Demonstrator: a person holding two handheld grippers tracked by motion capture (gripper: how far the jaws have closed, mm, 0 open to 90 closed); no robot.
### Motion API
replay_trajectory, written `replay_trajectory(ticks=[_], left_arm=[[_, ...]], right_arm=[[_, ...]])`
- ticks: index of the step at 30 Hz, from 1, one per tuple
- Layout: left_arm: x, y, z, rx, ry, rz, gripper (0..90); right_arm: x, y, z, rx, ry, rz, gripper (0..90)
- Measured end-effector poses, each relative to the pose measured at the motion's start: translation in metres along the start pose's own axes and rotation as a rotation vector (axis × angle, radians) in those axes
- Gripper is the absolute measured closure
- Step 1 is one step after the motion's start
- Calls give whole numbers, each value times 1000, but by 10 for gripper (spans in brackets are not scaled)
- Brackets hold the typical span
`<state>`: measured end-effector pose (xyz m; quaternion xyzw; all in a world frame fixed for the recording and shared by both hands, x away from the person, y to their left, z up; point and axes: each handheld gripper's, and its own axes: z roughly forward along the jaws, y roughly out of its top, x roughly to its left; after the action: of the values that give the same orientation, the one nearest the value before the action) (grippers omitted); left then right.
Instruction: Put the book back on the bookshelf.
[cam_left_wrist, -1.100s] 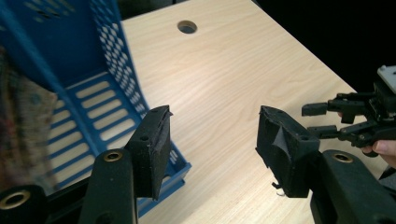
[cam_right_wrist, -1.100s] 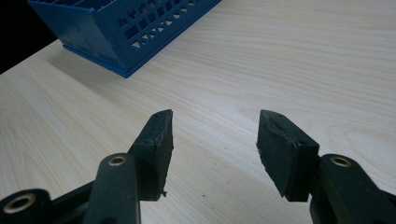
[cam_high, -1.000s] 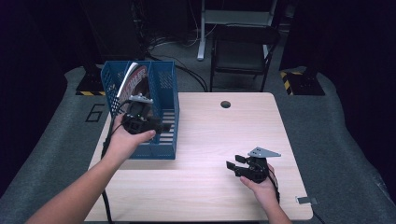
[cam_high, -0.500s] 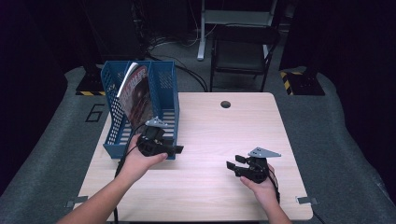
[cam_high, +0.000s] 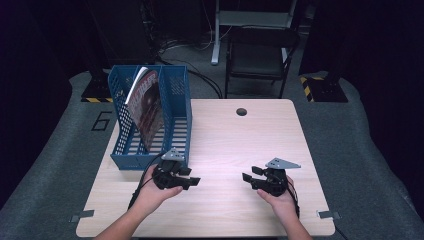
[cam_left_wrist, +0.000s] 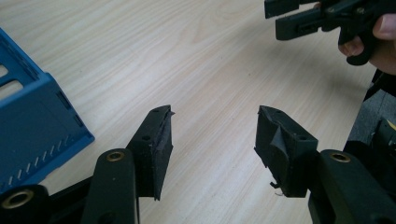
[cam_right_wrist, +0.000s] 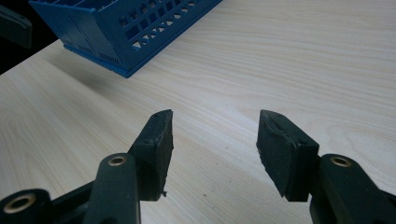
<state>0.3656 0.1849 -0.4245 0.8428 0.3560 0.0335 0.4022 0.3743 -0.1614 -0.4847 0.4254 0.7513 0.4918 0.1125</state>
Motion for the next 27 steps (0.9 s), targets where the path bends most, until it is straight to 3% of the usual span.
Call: replay_trajectory(ticks=[6,11,17,21,27], left_arm=[[1,-19,4,13,-6,34,454],[7,-38,8,37,-2,22,442],[12,-53,14,-6,-34,23,433],[16,-60,20,-10,-23,48,432],[19,-67,32,15,36,63,433]], right_arm=[[1,0,0,1,1,-2,455],[0,0,0,-1,-1,-2,455],[0,0,1,5,-2,-3,455],[1,-1,1,10,-4,3,455],[3,-2,3,19,5,-5,455]])
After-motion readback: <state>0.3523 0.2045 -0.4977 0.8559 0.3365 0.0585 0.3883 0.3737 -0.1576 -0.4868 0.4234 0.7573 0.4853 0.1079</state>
